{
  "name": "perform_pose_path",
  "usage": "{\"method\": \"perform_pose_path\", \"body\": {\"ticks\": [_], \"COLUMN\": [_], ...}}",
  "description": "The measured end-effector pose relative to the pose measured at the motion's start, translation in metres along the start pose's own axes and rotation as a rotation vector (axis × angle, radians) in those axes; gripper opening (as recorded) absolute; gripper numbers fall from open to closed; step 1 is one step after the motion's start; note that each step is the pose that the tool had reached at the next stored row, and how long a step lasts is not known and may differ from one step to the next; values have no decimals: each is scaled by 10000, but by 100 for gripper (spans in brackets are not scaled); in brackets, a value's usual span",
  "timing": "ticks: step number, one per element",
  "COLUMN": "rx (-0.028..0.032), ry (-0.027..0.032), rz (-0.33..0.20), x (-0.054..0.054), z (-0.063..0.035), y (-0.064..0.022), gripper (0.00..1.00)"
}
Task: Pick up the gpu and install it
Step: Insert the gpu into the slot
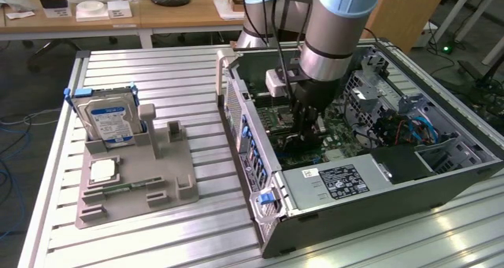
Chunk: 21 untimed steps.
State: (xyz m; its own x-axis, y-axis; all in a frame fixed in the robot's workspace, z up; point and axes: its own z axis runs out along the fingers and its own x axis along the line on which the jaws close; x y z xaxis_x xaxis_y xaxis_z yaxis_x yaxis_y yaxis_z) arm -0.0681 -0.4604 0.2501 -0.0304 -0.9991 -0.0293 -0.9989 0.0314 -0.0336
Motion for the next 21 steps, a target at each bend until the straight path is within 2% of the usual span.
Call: {"method": "perform_pose_path", "body": {"ticks": [1,2,15,16,17,19,21], "rx": [32,54,54,55,54,54,54], "ry": [-1,-2,-2,-2,-2,-2,-2], "rz": [-1,-2,-2,-2,-1,-2,-1], "x": [-4,-7,-7,-7,-7,-7,-7], "z": [-139,-228,-236,-236,-236,-236,-236], "y": [-5,-8,-8,-8,-8,-8,-8], "gripper": [35,35,35,34,27,27,15]}}
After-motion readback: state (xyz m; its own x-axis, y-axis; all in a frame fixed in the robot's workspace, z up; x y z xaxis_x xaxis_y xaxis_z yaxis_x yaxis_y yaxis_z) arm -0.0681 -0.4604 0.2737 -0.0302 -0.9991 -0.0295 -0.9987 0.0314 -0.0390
